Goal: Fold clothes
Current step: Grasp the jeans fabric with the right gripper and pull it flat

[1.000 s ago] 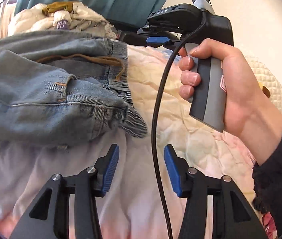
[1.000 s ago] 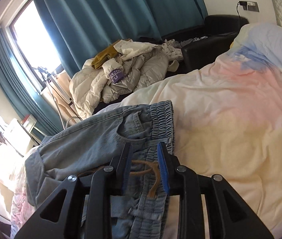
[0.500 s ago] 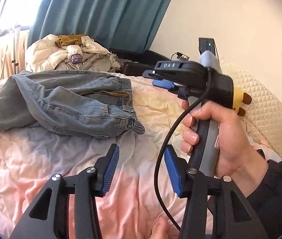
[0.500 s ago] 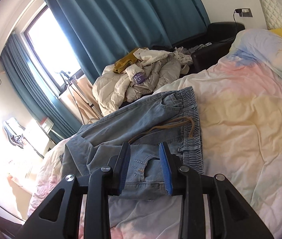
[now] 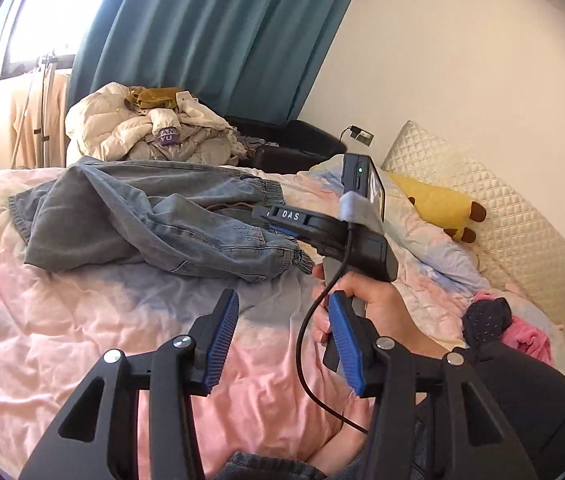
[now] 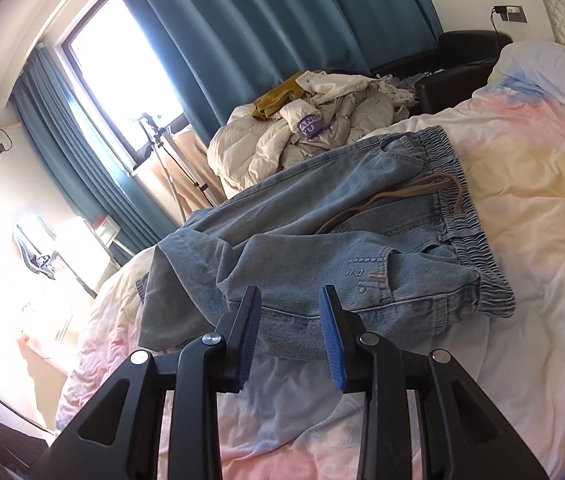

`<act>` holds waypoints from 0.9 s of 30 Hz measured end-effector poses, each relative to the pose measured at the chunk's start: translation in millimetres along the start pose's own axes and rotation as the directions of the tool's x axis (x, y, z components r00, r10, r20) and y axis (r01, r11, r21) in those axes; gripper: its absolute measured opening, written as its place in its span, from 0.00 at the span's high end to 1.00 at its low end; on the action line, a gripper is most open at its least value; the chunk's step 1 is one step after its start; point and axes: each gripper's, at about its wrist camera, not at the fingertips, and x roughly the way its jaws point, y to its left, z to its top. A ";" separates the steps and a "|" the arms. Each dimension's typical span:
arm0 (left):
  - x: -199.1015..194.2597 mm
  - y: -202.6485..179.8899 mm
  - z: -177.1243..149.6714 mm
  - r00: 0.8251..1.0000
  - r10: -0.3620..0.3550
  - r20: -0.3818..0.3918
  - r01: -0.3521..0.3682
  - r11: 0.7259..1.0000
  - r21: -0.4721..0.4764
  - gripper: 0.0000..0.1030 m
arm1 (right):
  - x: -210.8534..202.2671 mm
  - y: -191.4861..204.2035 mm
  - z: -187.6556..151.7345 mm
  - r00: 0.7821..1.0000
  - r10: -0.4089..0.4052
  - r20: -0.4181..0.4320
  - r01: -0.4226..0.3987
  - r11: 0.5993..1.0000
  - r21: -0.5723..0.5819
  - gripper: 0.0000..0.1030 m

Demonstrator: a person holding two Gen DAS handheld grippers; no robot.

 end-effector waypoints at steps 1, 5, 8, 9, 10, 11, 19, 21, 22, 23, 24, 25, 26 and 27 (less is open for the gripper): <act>1.8 13.1 1.6 0.999 0.040 -0.003 -0.040 0.999 0.002 0.53 | 6.7 1.9 -3.5 1.000 -0.005 -0.009 0.005 1.000 -0.014 0.69; 14.7 66.8 4.3 0.988 0.152 -0.007 -0.152 0.988 -0.027 0.53 | 34.1 13.1 -17.0 0.999 -0.029 -0.044 0.025 0.995 -0.096 0.60; 23.7 101.2 2.8 0.983 0.181 -0.009 -0.181 0.977 -0.113 0.53 | 55.5 32.0 -27.4 0.998 -0.025 -0.064 0.012 0.980 -0.197 0.49; 26.7 112.4 2.3 0.982 0.190 -0.010 -0.190 0.972 -0.142 0.53 | 61.7 40.9 -30.3 0.998 -0.022 -0.064 0.006 0.971 -0.237 0.48; 29.6 123.6 1.8 0.980 0.199 -0.011 -0.198 0.965 -0.171 0.53 | 67.2 50.6 -33.3 0.998 -0.018 -0.056 0.002 0.960 -0.279 0.46; 32.6 132.9 1.3 0.979 0.202 -0.017 -0.202 0.960 -0.195 0.53 | 72.7 60.3 -36.3 0.999 -0.014 -0.048 -0.002 0.947 -0.320 0.42; 52.3 177.4 -4.5 0.974 0.215 -0.075 -0.227 0.937 -0.265 0.53 | 129.0 122.4 -61.6 0.999 -0.054 0.004 0.046 0.797 -0.602 0.38; 57.1 183.7 -6.2 0.975 0.205 -0.089 -0.222 0.935 -0.277 0.53 | 146.3 123.4 -68.0 0.995 -0.098 0.014 0.085 0.775 -0.626 0.38; 59.5 185.6 -6.6 0.975 0.202 -0.094 -0.221 0.935 -0.278 0.53 | 155.0 121.4 -69.7 0.993 -0.117 0.008 0.096 0.773 -0.627 0.38; 61.7 186.2 -6.9 0.975 0.202 -0.096 -0.221 0.936 -0.274 0.53 | 162.5 117.6 -70.3 0.993 -0.122 -0.008 0.091 0.778 -0.622 0.41; 63.8 186.6 -7.1 0.975 0.202 -0.097 -0.221 0.937 -0.269 0.53 | 168.2 113.1 -70.3 0.993 -0.118 -0.027 0.078 0.789 -0.609 0.44; 65.3 186.9 -7.6 0.974 0.203 -0.097 -0.222 0.938 -0.266 0.53 | 172.0 108.8 -69.9 0.992 -0.124 -0.036 0.079 0.800 -0.595 0.57; 66.5 187.3 -8.2 0.974 0.206 -0.097 -0.224 0.938 -0.263 0.53 | 174.0 105.1 -69.1 0.990 -0.137 -0.036 0.090 0.807 -0.584 0.74; 67.7 187.6 -8.8 0.973 0.208 -0.097 -0.226 0.938 -0.261 0.53 | 173.7 102.4 -67.5 0.989 -0.144 -0.034 0.098 0.812 -0.576 0.81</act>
